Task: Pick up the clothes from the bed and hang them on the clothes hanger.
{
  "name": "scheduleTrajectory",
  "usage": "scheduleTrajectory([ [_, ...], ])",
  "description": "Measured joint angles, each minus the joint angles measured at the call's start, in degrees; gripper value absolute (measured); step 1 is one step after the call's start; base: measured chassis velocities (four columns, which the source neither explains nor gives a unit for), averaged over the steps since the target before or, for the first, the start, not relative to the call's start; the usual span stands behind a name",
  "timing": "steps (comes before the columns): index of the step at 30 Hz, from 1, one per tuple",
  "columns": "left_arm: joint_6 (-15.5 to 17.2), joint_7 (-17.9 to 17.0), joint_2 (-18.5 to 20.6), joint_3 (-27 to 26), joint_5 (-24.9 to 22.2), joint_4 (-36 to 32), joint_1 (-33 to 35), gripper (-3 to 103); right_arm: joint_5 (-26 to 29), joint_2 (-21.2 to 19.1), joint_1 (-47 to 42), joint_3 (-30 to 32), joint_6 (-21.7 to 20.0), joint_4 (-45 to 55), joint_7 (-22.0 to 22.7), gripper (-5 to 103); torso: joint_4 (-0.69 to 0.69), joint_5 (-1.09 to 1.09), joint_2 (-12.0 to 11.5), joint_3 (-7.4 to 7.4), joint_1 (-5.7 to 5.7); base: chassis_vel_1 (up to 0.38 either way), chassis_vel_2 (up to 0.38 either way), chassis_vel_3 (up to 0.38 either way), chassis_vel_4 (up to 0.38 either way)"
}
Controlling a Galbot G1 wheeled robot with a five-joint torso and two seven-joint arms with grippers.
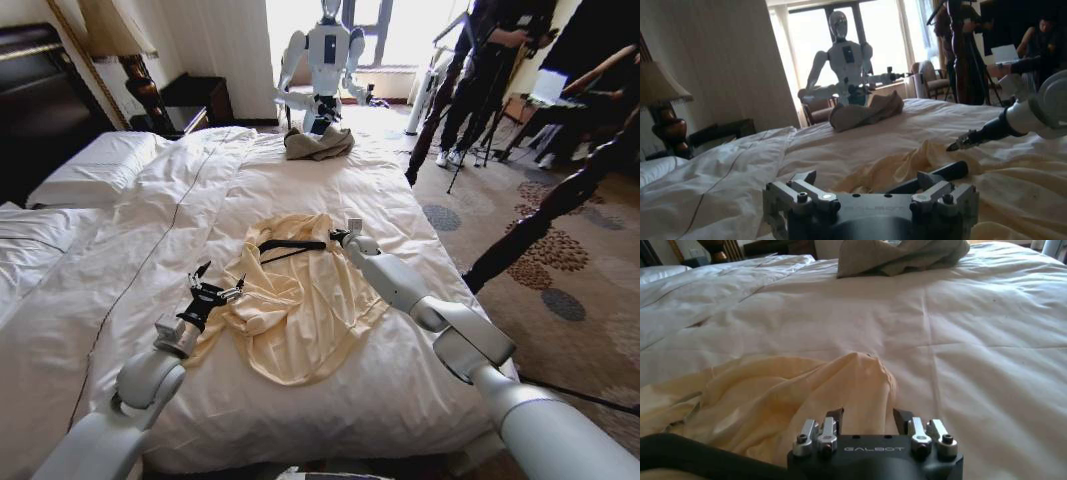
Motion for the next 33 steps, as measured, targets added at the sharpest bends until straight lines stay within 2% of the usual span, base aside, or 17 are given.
scheduleTrajectory([
  [2, 0.0, 0.0, 0.0, 0.0, 0.0, 0.0, -0.1, 100, -0.1, 0.1, 0.1, 0.0, -0.1, 0.0, 0.2, 49, 0.0, 0.0, 0.0, 0.0, 0.0, 0.0, 0.0, 0.0, 0.0],
  [5, 0.1, 0.0, 0.2, 0.1, 0.0, 0.0, -0.3, 100, -1.1, 0.3, 0.6, -0.3, -0.2, -0.1, 0.4, 65, 0.0, 0.0, 0.0, 0.0, 0.0, 0.0, 0.0, 0.0, 0.0],
  [6, 0.1, 0.0, 0.2, 0.1, 0.0, 0.0, -0.3, 100, -1.1, 0.3, 0.6, -0.3, -0.2, -0.1, 0.4, 65, 0.0, 0.0, 0.0, 0.0, 0.0, 0.0, 0.0, 0.0, 0.0],
  [9, 0.2, 0.1, 0.1, 0.2, 0.0, 0.1, -0.3, 100, -1.2, 0.8, 0.8, -0.4, -0.4, -0.6, 0.5, 82, 0.0, 0.0, 0.0, 0.0, 0.0, 0.0, 0.0, 0.0, 0.0],
  [11, 0.2, 0.1, 0.1, 0.2, 0.0, 0.2, -0.3, 100, -1.3, 0.9, 0.9, -0.3, -0.4, -0.9, 0.5, 82, 0.0, 0.0, 0.0, 0.0, 0.0, 0.0, 0.0, 0.0, 0.0],
  [15, -0.1, 0.1, 0.0, 0.2, 0.0, 0.3, 0.1, 100, -1.5, 1.7, 0.7, 0.0, -0.3, -2.4, -0.4, 99, 0.0, 0.0, 0.0, 0.0, 0.0, 0.0, 0.0, 0.0, 0.0],
  [20, -0.1, 0.1, 0.2, 0.2, 0.0, 0.3, 0.1, 100, -1.5, 2.2, 0.0, 0.2, 0.3, -3.0, -0.9, 100, 0.0, 0.0, 0.0, 0.0, 0.0, 0.0, 0.0, 0.0, 0.0],
  [22, -0.1, 0.1, 0.5, 0.4, 0.0, 0.1, -0.1, 100, -1.5, 2.4, -0.4, 0.2, 0.5, -3.0, -1.6, 94, 0.0, 0.0, 0.0, 0.0, 0.0, 0.0, 0.0, 0.0, 0.0],
  [24, -0.1, 0.1, 0.5, 0.4, 0.0, 0.1, -0.1, 100, -1.5, 2.6, -0.5, 0.3, 0.5, -3.1, -1.6, 94, 0.0, 0.0, 0.0, 0.0, 0.0, 0.0, 0.0, 0.0, 0.0],
  [27, -0.1, 0.1, 0.5, 0.5, 0.0, 0.1, 0.0, 100, -1.4, 2.9, -0.6, 0.4, 0.6, -3.7, -1.7, 79, 0.0, 0.0, 0.0, 0.0, 0.0, 0.0, 0.0, 0.0, 0.0],
  [28, -0.1, 0.1, 0.5, 0.5, 0.0, 0.1, 0.0, 100, -1.4, 2.9, -0.6, 0.4, 0.6, -3.7, -1.7, 79, 0.0, 0.0, 0.0, 0.0, 0.0, 0.0, 0.0, 0.0, 0.0],
  [31, -0.1, 0.1, 0.4, 0.5, 0.0, 0.0, 0.2, 100, -0.9, 2.9, -0.6, 0.5, 0.7, -4.1, -1.7, 62, 0.0, 0.0, 0.0, 0.0, 0.0, 0.0, 0.0, 0.0, 0.0],
  [33, -0.1, 0.1, 0.4, 0.5, 0.0, 0.0, 0.1, 100, -0.8, 2.8, -0.6, 0.5, 0.7, -4.1, -1.7, 62, 0.0, 0.0, 0.0, 0.0, 0.0, 0.0, 0.0, 0.0, 0.0],
])
